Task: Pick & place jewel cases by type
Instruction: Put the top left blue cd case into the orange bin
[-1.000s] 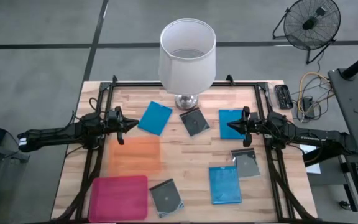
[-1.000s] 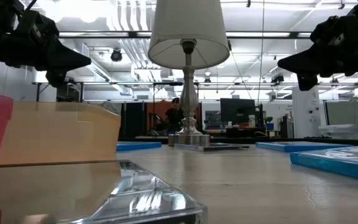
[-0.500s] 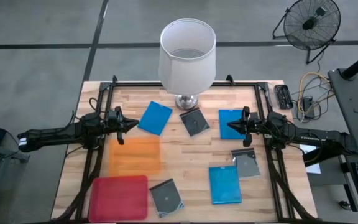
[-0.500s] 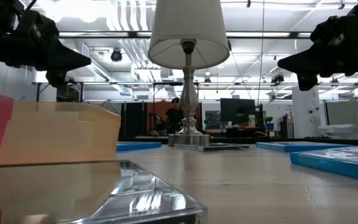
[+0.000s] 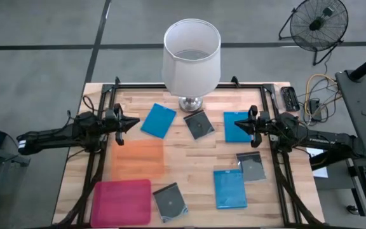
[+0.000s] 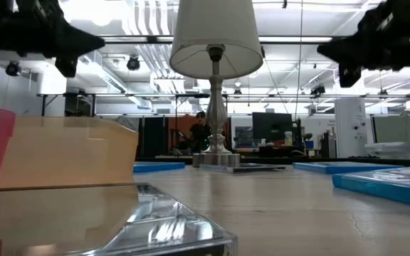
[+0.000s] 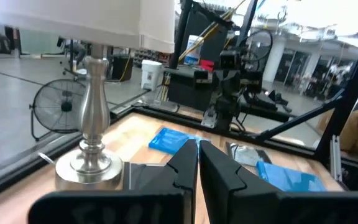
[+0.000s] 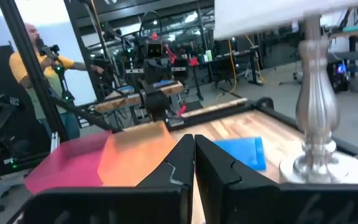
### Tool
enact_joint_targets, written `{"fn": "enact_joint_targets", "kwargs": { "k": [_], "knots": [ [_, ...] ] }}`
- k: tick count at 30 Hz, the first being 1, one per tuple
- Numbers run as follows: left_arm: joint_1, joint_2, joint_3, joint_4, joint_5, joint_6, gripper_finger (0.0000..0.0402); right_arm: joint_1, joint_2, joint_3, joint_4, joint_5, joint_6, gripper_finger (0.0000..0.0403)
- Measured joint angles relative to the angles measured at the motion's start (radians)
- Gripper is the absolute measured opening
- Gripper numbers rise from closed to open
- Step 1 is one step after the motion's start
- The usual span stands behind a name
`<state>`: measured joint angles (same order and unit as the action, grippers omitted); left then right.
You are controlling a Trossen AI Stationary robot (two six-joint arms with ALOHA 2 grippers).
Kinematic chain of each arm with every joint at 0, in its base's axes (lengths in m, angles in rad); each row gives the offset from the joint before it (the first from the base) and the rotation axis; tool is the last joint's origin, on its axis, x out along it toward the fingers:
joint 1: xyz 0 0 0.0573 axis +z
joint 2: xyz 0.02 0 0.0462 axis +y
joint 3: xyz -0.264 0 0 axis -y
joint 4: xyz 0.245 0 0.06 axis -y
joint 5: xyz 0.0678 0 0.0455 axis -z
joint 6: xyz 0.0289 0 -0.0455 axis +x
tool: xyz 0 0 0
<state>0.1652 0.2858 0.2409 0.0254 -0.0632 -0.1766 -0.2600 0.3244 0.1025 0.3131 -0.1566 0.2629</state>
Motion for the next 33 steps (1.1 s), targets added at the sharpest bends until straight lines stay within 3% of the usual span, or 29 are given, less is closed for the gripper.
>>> {"fn": "enact_joint_targets", "kwargs": {
  "k": [13, 19, 26, 33],
  "knots": [
    [0.0, 0.155, 0.263, -0.336, 0.0, 0.021, 0.0, 0.0, 0.212, 0.363, -0.385, 0.0, -0.063, 0.0008],
    [0.001, 0.225, 0.319, -0.357, -0.037, -0.064, 0.0, 0.0, 0.339, 0.464, -0.415, 0.0, -0.038, 0.0009],
    [0.004, 0.311, 0.347, -0.394, -0.066, -0.12, 0.0, 0.0, 0.489, 0.548, -0.415, -0.001, 0.097, 0.0008],
    [0.004, 0.367, 0.342, -0.405, -0.066, -0.135, 0.0, 0.023, 0.618, 0.612, -0.415, -0.002, 0.075, 0.0009]
  ]
}}
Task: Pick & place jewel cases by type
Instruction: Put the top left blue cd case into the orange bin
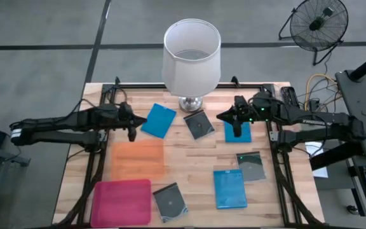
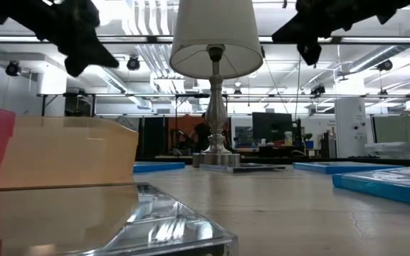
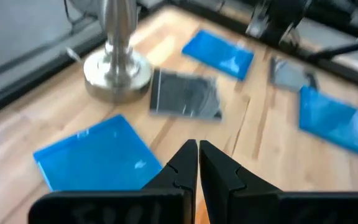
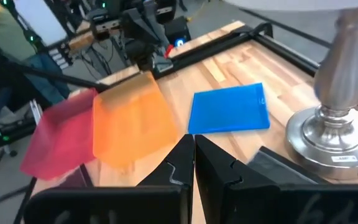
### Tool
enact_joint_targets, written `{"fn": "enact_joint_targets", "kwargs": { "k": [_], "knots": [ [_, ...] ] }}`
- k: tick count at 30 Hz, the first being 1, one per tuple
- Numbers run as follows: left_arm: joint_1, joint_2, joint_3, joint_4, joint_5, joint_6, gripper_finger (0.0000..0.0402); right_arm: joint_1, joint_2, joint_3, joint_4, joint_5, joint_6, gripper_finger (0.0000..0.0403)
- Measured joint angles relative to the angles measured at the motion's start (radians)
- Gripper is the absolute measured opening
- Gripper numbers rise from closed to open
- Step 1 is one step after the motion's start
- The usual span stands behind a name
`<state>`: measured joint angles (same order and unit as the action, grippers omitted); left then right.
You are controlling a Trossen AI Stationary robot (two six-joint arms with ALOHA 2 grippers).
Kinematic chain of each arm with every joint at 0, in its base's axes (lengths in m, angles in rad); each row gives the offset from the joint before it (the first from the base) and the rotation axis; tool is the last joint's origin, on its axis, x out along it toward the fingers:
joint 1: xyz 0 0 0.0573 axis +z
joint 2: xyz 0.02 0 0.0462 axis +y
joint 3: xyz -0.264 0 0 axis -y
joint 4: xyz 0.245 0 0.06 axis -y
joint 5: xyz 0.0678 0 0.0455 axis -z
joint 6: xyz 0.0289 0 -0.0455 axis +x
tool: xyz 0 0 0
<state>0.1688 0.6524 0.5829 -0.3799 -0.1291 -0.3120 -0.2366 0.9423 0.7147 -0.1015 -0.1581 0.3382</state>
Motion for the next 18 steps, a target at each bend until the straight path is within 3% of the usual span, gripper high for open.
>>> {"fn": "enact_joint_targets", "kwargs": {
  "k": [11, 18],
  "knots": [
    [0.017, 0.023, 0.015, -0.018, -0.003, -0.002, 0.0, 0.072, 0.139, 0.046, 0.0, 0.003, -0.002, 0.0008],
    [0.082, 0.077, 0.112, -0.18, 0.015, 0.024, 0.0, 0.105, 0.211, 0.068, 0.01, 0.007, -0.006, 0.0009]
  ]
}}
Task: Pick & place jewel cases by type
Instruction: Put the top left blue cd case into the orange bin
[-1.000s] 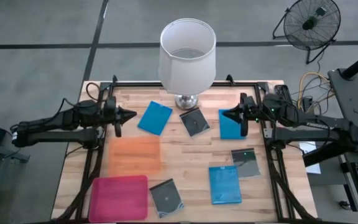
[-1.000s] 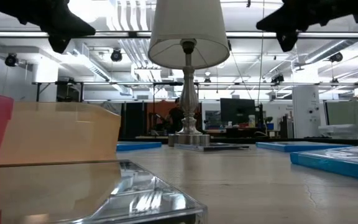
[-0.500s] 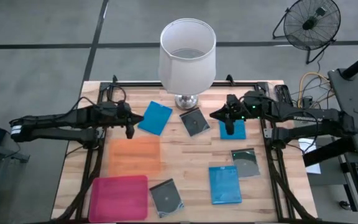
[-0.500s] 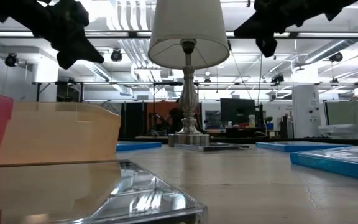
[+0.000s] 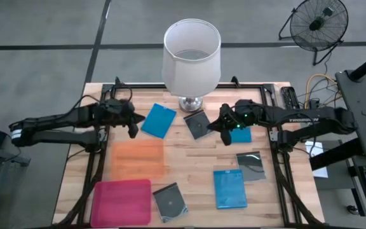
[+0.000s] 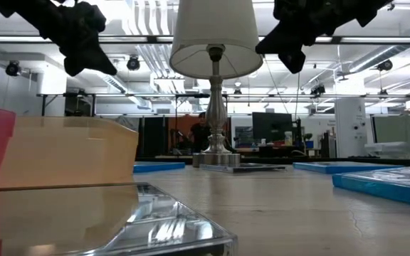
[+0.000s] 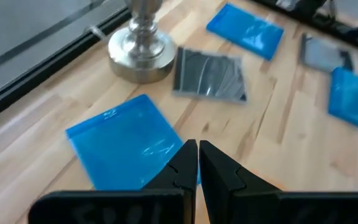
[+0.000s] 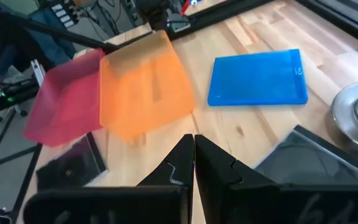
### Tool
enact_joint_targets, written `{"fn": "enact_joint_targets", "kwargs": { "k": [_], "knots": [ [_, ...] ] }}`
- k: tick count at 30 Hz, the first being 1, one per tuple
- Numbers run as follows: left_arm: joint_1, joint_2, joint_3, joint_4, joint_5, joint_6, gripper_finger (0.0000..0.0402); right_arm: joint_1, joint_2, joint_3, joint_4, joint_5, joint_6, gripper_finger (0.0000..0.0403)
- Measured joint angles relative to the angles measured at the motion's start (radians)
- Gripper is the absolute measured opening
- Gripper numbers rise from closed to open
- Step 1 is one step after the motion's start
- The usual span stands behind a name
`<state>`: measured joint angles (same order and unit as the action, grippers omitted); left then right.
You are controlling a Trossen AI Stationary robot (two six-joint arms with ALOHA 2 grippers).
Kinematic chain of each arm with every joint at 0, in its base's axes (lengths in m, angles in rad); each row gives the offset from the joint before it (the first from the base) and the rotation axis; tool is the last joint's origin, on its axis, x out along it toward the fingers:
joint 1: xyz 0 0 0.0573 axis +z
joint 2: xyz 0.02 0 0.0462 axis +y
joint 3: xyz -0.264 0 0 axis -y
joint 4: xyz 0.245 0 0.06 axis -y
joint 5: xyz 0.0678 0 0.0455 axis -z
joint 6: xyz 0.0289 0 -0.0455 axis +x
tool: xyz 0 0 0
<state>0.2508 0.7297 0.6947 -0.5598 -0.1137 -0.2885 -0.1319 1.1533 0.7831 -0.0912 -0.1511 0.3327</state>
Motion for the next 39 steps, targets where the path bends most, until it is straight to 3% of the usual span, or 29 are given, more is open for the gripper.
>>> {"fn": "enact_joint_targets", "kwargs": {
  "k": [17, 33, 39],
  "knots": [
    [0.256, 0.12, 0.02, -0.036, 0.224, 0.087, 0.0, 0.101, 0.113, 0.122, -0.006, 0.105, -0.053, 0.0009],
    [0.278, 0.229, 0.019, -0.103, 0.253, 0.133, 0.0, 0.159, 0.378, 0.279, -0.015, 0.11, -0.06, 0.0009],
    [0.282, 0.252, 0.019, -0.131, 0.245, 0.175, 0.0, 0.16, 0.454, 0.361, -0.111, 0.11, -0.084, 0.0008]
  ]
}}
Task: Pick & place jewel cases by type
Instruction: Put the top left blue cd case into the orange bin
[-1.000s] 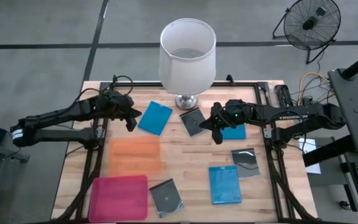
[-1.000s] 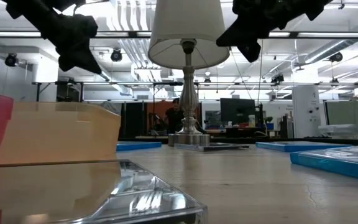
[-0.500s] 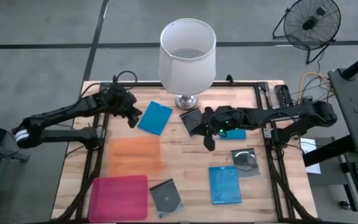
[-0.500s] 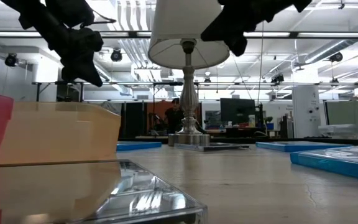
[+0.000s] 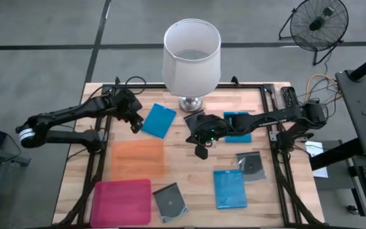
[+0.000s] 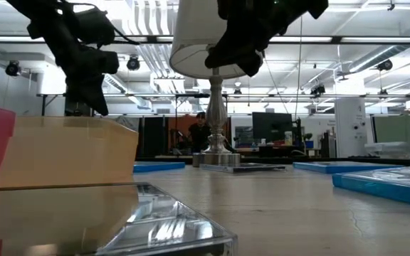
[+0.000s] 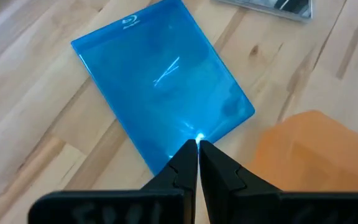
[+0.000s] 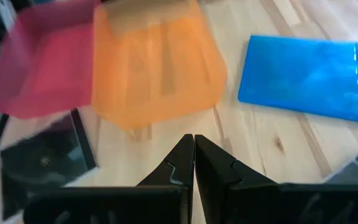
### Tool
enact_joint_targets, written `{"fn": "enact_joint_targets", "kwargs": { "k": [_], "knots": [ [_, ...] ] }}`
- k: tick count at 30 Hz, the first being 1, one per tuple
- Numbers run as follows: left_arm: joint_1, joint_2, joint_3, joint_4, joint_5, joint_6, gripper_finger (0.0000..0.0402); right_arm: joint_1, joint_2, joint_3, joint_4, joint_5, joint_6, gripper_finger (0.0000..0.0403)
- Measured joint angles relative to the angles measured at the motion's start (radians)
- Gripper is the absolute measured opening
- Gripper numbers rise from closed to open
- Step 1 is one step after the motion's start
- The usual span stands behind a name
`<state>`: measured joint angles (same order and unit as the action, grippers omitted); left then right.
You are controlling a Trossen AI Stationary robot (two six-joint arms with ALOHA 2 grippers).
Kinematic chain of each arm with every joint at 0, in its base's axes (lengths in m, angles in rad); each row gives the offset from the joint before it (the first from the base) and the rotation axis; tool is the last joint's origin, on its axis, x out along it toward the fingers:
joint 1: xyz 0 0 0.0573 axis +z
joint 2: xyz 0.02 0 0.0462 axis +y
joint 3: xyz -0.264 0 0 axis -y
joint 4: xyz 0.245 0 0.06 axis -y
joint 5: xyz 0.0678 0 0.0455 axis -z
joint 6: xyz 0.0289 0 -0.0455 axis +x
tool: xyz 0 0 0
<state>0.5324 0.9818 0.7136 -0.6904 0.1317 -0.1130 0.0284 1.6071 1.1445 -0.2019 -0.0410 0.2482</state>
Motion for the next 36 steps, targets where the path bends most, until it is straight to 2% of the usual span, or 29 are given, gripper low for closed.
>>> {"fn": "enact_joint_targets", "kwargs": {
  "k": [6, 12, 19, 25, 29, 36],
  "knots": [
    [0.008, 0.038, 0.0, 0.0, -0.056, 0.053, 0.0, 0.0, 0.065, 0.055, -0.082, 0.019, 0.01, 0.0009],
    [0.016, 0.104, 0.0, -0.001, -0.056, 0.061, 0.0, 0.0, 0.095, 0.069, -0.08, 0.021, 0.014, 0.0009],
    [0.012, 0.128, 0.005, -0.004, 0.032, 0.059, 0.0, 0.004, 0.09, 0.067, -0.08, 0.02, 0.032, 0.0009],
    [0.014, 0.129, 0.005, -0.007, -0.041, 0.071, 0.0, 0.003, 0.088, 0.066, -0.08, 0.024, 0.029, 0.0009],
    [0.014, 0.145, 0.004, -0.007, -0.061, 0.074, 0.0, 0.005, 0.1, 0.065, -0.079, 0.067, 0.032, 0.0009],
    [0.014, 0.195, 0.003, -0.006, -0.108, 0.066, 0.0, 0.001, 0.147, 0.067, -0.087, 0.069, 0.045, 0.0009]
  ]
}}
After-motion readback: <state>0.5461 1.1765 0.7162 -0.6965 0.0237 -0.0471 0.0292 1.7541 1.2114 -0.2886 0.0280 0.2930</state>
